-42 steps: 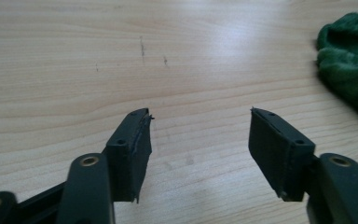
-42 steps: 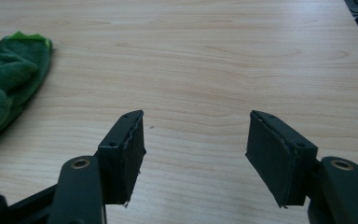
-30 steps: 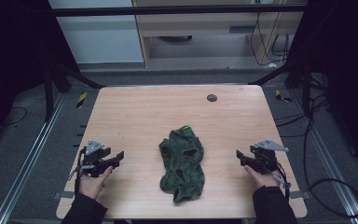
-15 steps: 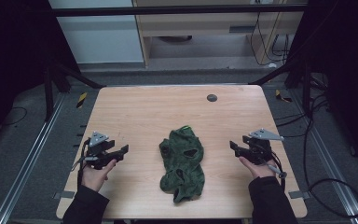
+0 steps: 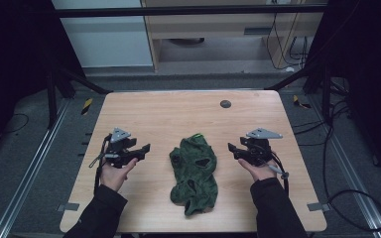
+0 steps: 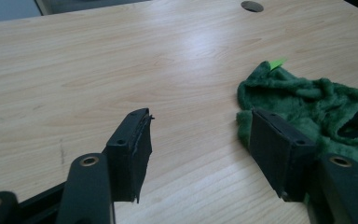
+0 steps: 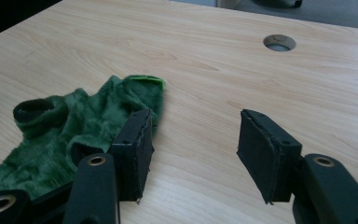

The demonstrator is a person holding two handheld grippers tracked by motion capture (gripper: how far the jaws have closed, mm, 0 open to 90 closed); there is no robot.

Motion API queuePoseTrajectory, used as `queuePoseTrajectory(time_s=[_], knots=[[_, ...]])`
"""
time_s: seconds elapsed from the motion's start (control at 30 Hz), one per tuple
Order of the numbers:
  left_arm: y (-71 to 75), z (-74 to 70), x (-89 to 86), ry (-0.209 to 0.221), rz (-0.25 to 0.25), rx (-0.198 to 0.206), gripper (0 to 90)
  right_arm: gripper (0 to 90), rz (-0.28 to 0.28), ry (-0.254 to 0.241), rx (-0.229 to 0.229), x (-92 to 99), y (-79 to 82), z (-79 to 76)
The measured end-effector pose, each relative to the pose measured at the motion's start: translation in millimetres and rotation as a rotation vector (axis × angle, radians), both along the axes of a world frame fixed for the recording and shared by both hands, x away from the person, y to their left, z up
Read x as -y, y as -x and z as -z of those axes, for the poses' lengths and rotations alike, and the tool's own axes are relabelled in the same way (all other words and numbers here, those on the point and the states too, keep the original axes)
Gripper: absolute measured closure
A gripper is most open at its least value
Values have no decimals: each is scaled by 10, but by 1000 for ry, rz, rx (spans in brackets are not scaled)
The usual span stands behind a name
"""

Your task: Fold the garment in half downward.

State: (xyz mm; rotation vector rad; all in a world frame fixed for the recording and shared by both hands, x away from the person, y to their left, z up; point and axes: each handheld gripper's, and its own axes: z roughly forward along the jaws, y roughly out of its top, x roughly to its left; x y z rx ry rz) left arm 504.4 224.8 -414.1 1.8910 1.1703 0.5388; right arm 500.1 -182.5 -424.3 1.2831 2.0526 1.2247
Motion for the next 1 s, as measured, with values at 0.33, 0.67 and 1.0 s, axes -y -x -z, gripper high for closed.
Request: queuePoseTrajectory(time_s=[0.33, 0.67, 1.0], knots=[[-184, 39, 309, -5, 36, -14, 420, 457, -28, 3, -16, -253, -177, 18], [-318, 206, 528, -25, 76, -61, 429, 468, -34, 9, -58, -379, -312, 138], [-458, 411, 743, -67, 100, -112, 428, 475, -45, 28, -113, -502, -403, 337]])
